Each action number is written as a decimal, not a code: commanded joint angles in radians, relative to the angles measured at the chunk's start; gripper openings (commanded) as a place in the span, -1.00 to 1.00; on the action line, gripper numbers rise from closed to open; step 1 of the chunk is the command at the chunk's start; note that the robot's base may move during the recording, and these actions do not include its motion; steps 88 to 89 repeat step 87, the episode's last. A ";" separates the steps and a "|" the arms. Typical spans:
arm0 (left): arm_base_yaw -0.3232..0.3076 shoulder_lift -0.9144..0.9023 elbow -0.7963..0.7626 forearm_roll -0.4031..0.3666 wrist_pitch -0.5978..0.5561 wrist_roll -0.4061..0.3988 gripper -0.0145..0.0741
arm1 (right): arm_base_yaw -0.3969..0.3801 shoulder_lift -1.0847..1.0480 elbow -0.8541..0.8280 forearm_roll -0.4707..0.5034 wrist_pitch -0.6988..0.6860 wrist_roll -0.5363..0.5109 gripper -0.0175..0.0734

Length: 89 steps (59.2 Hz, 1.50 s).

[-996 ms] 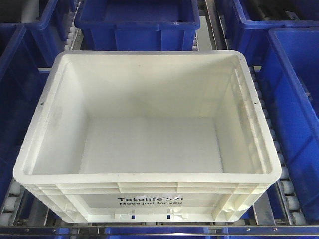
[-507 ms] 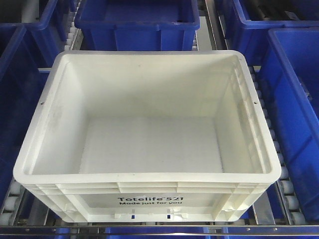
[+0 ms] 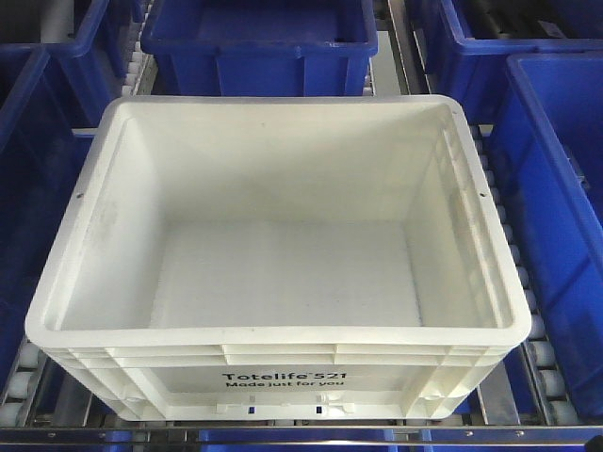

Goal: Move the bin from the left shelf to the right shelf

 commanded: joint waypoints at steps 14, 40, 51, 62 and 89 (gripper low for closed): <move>-0.001 0.005 0.020 -0.002 -0.081 -0.009 -0.69 | -0.007 0.014 0.023 -0.001 -0.197 -0.022 -0.63; -0.001 0.005 0.020 -0.002 -0.081 -0.009 -0.69 | -0.012 -0.026 0.019 0.001 -0.158 -0.014 -0.63; -0.001 0.005 0.020 -0.002 -0.081 -0.009 -0.69 | -0.012 -0.026 0.019 0.001 -0.154 -0.014 -0.63; -0.001 0.005 0.020 -0.002 -0.081 -0.009 -0.69 | -0.012 -0.026 0.019 0.001 -0.154 -0.014 -0.63; -0.001 0.005 0.020 -0.002 -0.081 -0.009 -0.69 | -0.012 -0.026 0.019 0.001 -0.154 -0.014 -0.63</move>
